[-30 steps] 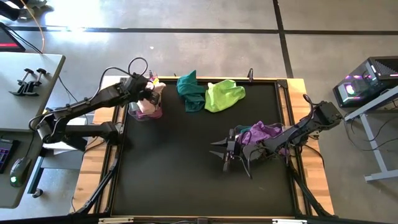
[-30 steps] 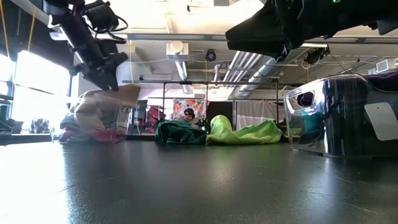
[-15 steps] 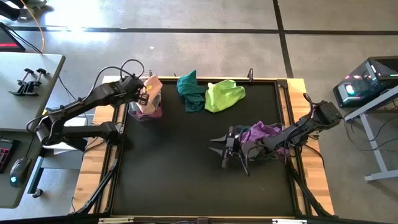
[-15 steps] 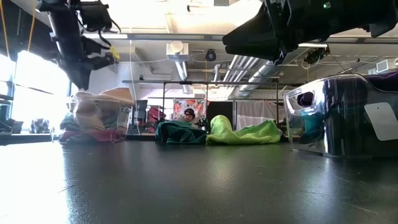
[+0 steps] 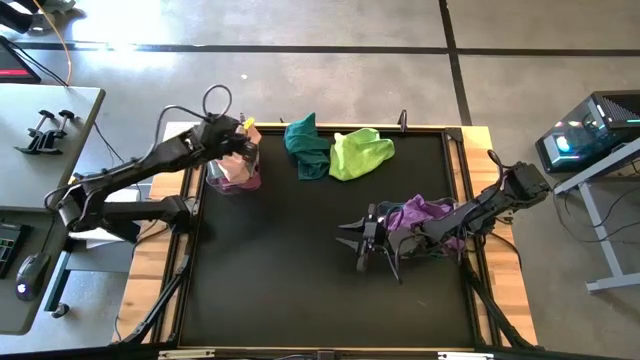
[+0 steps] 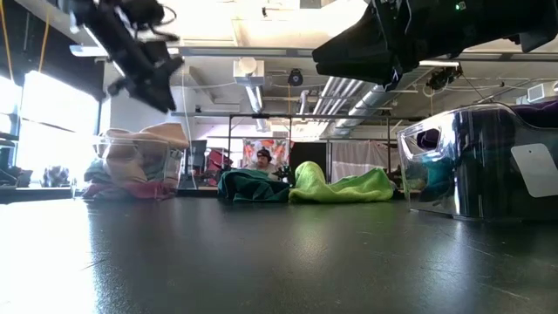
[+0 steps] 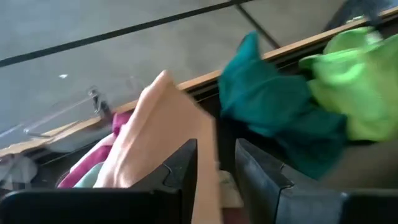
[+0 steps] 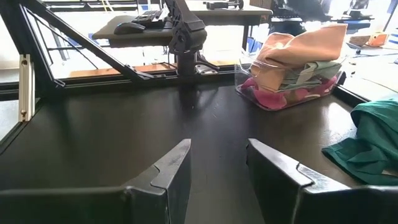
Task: Sort towels by color in basket
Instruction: Put the orange towel into the left transparent bin
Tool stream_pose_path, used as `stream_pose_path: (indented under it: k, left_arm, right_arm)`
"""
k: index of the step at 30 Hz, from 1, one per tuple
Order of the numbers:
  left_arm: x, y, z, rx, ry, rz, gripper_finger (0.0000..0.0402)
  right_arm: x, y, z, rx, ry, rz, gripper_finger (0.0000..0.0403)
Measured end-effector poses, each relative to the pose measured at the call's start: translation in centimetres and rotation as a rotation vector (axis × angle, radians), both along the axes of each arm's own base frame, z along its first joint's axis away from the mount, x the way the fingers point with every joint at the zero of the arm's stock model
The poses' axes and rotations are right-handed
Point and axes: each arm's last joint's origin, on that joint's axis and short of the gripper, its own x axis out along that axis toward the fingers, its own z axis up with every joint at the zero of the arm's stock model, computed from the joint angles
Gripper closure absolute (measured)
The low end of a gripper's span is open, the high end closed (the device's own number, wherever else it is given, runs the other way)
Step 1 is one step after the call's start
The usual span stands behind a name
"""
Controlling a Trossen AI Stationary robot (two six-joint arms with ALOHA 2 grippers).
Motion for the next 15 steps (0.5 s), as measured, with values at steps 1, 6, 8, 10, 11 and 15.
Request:
stream_pose_path:
  k: [1, 6, 8, 10, 11, 15]
  left_arm:
    - [0.2, 0.4, -0.9, 0.001, 0.018, 0.017, 0.0311]
    - [-0.5, 2.1, -5.9, -0.078, 0.193, 0.189, 0.0338]
    - [-0.9, 2.4, -7.7, -0.121, 0.261, 0.235, 0.0347]
    - [-1.1, 2.7, -9.1, -0.173, 0.295, 0.236, 0.0352]
    - [-1.1, 2.8, -9.7, -0.201, 0.304, 0.228, 0.0355]
    - [-0.9, 3.0, -11.1, -0.283, 0.333, 0.172, 0.0361]
  right_arm:
    - [0.0, 0.0, 0.0, 0.005, 0.0, -0.001, 0.0253]
    - [0.0, 0.0, -0.1, 0.014, 0.006, -0.003, 0.0253]
    - [0.0, 0.0, -0.1, 0.014, 0.006, -0.003, 0.0253]
    - [0.0, 0.0, -0.1, 0.011, 0.006, -0.003, 0.0253]
    - [0.0, 0.0, -0.1, 0.01, 0.007, -0.003, 0.0253]
    - [0.0, 0.0, -0.1, 0.007, 0.007, -0.003, 0.0253]
